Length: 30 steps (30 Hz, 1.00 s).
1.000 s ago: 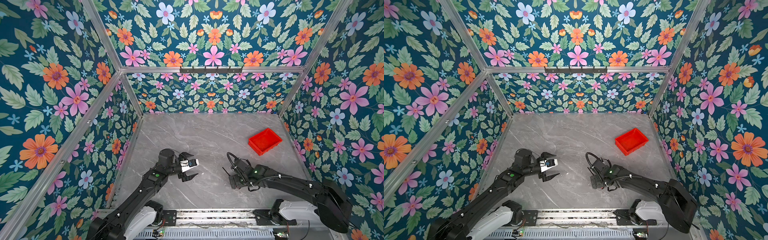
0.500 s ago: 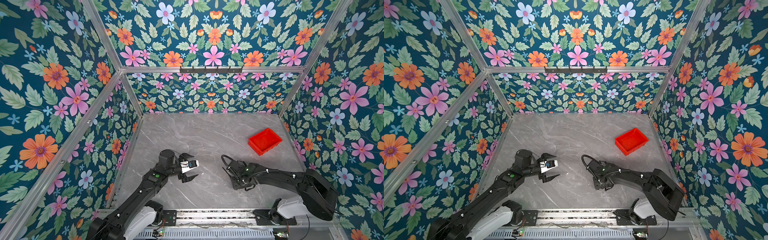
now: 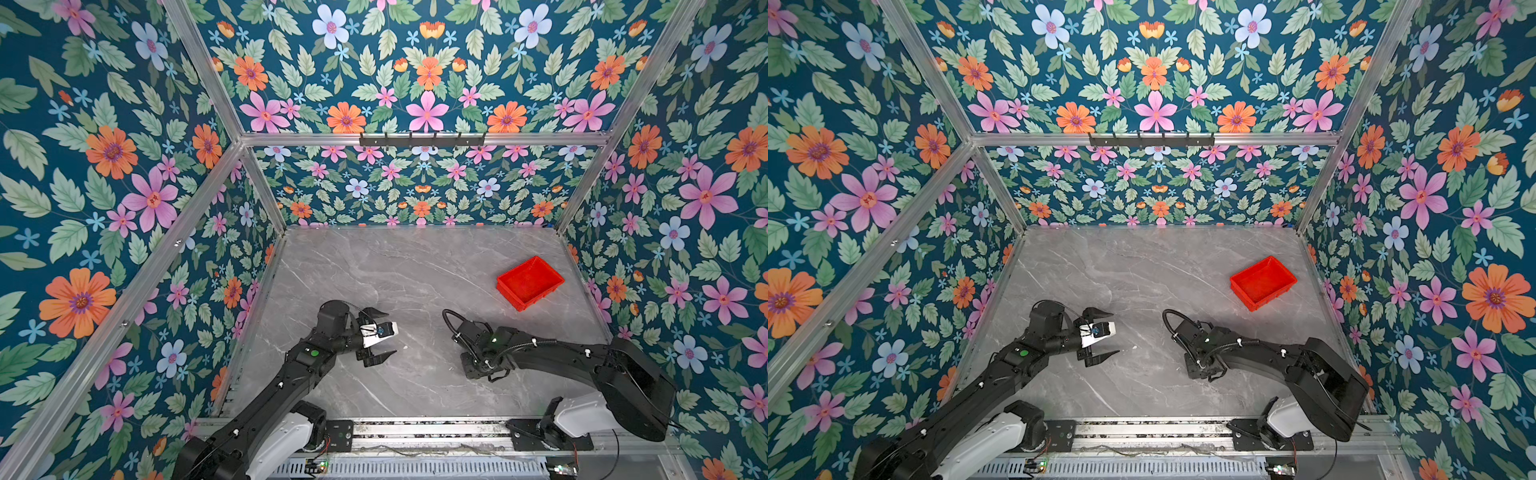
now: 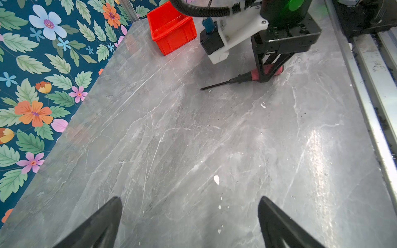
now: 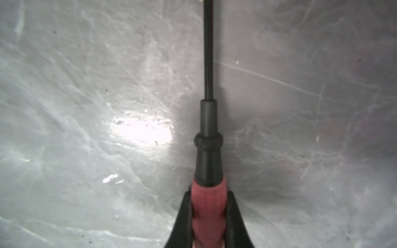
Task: Put the screwdriver in the bin
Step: Pick up the screwdriver from the center of the table, then place the screwdriver into the bin.
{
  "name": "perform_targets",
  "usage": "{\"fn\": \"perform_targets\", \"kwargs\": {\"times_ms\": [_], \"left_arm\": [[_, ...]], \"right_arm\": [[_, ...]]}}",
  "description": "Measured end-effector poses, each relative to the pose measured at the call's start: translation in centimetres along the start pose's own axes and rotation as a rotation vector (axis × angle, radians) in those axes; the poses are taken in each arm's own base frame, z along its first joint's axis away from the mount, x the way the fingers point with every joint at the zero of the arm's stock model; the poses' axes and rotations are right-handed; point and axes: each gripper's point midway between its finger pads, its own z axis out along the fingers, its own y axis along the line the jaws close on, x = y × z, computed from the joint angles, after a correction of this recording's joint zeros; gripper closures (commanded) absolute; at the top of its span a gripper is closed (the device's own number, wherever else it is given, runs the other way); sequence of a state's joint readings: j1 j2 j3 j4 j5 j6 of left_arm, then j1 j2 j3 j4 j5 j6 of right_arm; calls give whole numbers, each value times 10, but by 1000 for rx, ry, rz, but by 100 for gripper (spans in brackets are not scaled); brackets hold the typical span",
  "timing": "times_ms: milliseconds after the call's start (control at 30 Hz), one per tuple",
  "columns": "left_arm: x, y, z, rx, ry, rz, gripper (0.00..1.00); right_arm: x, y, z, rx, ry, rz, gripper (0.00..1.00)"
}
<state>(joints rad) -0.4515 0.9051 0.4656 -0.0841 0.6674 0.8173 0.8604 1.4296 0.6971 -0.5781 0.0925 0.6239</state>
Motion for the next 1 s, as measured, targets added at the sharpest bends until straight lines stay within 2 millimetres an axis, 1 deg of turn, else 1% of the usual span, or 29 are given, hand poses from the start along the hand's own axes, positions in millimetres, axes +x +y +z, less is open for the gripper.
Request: {"fn": "perform_targets", "kwargs": {"times_ms": [133, 267, 367, 500, 567, 733, 900, 1000], "left_arm": [[1, -1, 1, 7, 1, -3, 0], [-1, 0, 3, 11, -1, -15, 0], [-6, 2, 5, 7, -15, -23, 0], [-14, 5, 8, -2, -44, -32, 0], [-18, 8, 10, -11, -56, -37, 0], [-30, 14, 19, -31, -93, -63, 1], [-41, 15, 36, -45, -115, -93, 0], [-49, 14, 48, -47, -125, -104, 0]], "right_arm": [[-1, 1, -3, -7, -7, 3, 100], [-8, 3, -13, -28, -46, 28, 100], [-16, 2, -23, -38, -80, 57, 100], [-34, -5, -39, -59, -134, 130, 100], [-45, -11, -48, -71, -165, 179, 100], [-68, -36, -69, -82, -231, 315, 100], [-92, -69, -83, -76, -291, 448, 100], [-105, -87, -92, -64, -328, 495, 100]]}}
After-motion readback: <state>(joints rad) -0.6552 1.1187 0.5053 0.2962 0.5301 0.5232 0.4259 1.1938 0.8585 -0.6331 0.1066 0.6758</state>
